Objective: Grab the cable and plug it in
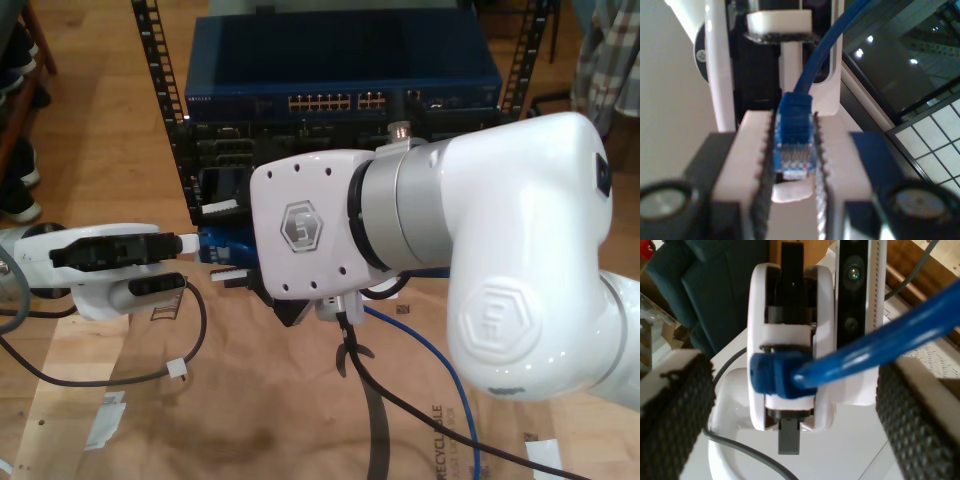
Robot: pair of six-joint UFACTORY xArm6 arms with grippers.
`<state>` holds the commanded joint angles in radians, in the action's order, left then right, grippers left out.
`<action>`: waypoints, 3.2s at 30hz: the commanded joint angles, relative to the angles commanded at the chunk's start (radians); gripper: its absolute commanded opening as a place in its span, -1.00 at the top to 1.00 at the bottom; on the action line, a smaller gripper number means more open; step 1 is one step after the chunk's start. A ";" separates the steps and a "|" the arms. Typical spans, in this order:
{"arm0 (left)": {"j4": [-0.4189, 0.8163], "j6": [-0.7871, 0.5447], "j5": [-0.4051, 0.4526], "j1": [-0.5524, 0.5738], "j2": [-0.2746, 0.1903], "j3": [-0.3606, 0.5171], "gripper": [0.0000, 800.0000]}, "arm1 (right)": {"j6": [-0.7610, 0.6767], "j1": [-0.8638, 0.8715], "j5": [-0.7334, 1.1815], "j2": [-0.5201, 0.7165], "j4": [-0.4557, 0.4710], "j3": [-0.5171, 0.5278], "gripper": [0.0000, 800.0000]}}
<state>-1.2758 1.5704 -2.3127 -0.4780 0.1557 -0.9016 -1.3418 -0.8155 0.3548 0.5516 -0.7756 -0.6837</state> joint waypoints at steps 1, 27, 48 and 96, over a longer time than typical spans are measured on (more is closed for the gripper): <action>0.000 0.000 0.000 0.000 0.000 0.000 0.91 | 0.000 0.000 0.000 0.000 -0.002 0.000 -0.12; 0.002 0.005 -0.014 0.000 0.000 -0.006 0.56 | -0.003 0.000 -0.046 0.002 -0.003 0.009 0.84; 0.137 0.000 0.118 -0.178 -0.031 -0.138 -1.00 | -0.003 0.150 -0.242 -0.049 0.051 0.107 0.94; 1.330 -0.950 0.523 -0.628 -0.629 0.417 -1.00 | 0.206 0.198 -1.158 -0.480 -0.021 0.160 0.99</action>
<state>0.0545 0.6206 -1.7894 -1.1055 -0.4733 -0.4843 -1.1362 -0.6176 -0.8036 0.0713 -0.7971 -0.5242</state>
